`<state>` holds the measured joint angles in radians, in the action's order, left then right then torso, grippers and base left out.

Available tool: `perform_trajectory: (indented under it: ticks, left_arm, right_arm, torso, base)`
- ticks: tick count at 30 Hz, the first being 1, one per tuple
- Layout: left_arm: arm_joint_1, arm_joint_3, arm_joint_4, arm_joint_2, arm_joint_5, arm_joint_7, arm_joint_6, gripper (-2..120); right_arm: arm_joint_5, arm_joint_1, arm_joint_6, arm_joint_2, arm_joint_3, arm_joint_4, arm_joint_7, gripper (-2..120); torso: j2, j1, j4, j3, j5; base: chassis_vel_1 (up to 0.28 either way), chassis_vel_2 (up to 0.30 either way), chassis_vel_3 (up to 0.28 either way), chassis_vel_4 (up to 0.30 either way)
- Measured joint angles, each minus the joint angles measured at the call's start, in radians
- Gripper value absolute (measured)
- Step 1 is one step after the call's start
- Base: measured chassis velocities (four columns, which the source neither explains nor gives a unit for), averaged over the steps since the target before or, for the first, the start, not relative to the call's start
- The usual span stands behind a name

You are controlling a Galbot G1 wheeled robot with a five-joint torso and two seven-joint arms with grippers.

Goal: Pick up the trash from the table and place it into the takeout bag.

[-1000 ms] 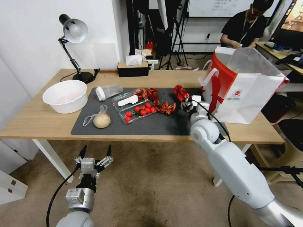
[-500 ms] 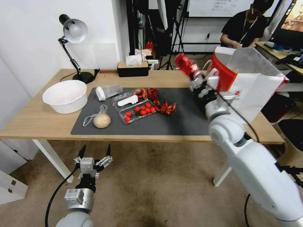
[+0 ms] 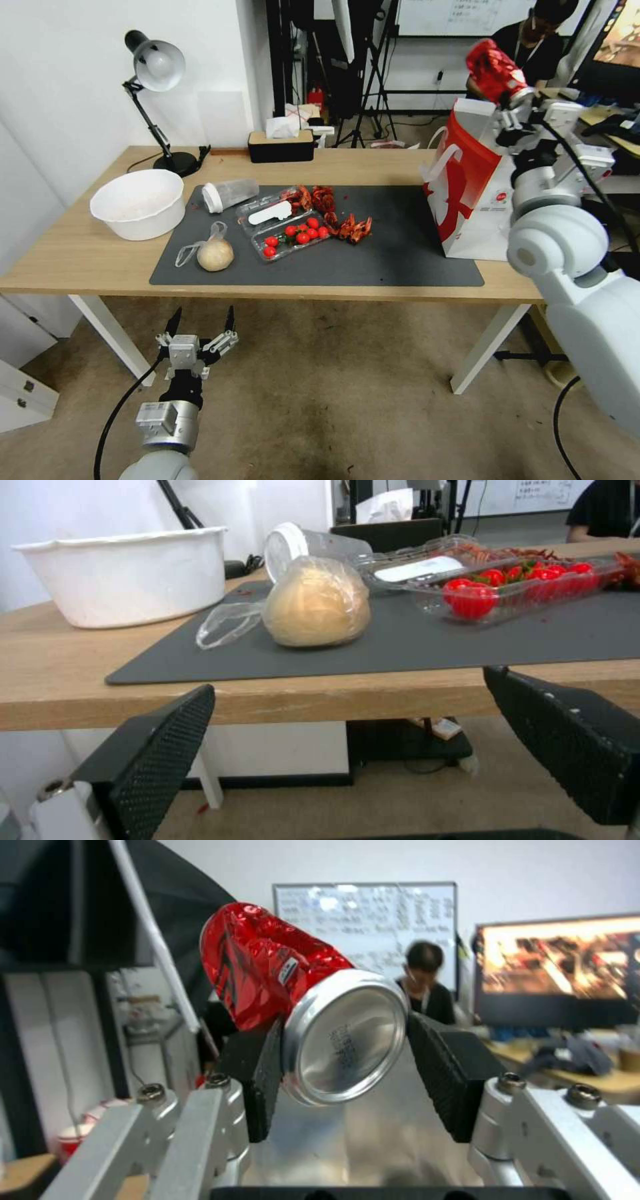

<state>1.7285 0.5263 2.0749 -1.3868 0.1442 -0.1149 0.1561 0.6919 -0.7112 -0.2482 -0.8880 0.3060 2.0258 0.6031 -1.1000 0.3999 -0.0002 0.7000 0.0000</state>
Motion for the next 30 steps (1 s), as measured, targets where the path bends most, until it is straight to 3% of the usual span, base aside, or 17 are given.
perform_trajectory:
  ticks: [6, 9, 11, 18, 30]
  left_arm:
    - [0.001, -0.003, 0.000, 0.000, 0.000, 0.000, 0.002, 100]
    - [0.001, -0.003, 0.000, 0.002, 0.000, 0.000, 0.002, 100]
    - [0.001, -0.003, 0.000, 0.007, 0.000, 0.000, 0.002, 100]
    - [0.000, -0.002, 0.003, 0.010, 0.000, 0.000, 0.002, 100]
    - [0.006, 0.002, 0.014, 0.009, 0.003, 0.000, 0.003, 100]
  right_arm:
    - [0.069, -0.010, -0.044, 0.028, 0.025, -0.023, 0.083, 53]
    - [0.076, -0.017, -0.046, 0.025, 0.028, -0.029, 0.093, 64]
    - [0.078, -0.029, -0.046, 0.013, 0.029, -0.035, 0.092, 78]
    - [0.070, -0.039, -0.045, -0.007, 0.028, -0.039, 0.088, 99]
    - [0.052, -0.123, 0.064, -0.023, 0.031, 0.077, -0.008, 100]
  torso:
    - [0.000, 0.000, -0.0001, 0.000, 0.0003]
    - [0.000, 0.000, 0.0001, 0.000, 0.0002]
    - [0.000, 0.000, 0.0002, 0.000, 0.0001]
    - [0.000, 0.000, 0.0002, 0.000, -0.0001]
    - [0.000, 0.000, 0.0002, 0.000, -0.0001]
  base:
    - [0.000, 0.000, 0.000, 0.000]
    - [0.000, 0.000, 0.000, 0.000]
    - [0.000, 0.000, 0.000, 0.000]
    - [0.000, 0.000, 0.000, 0.000]
    - [0.000, 0.000, 0.000, 0.000]
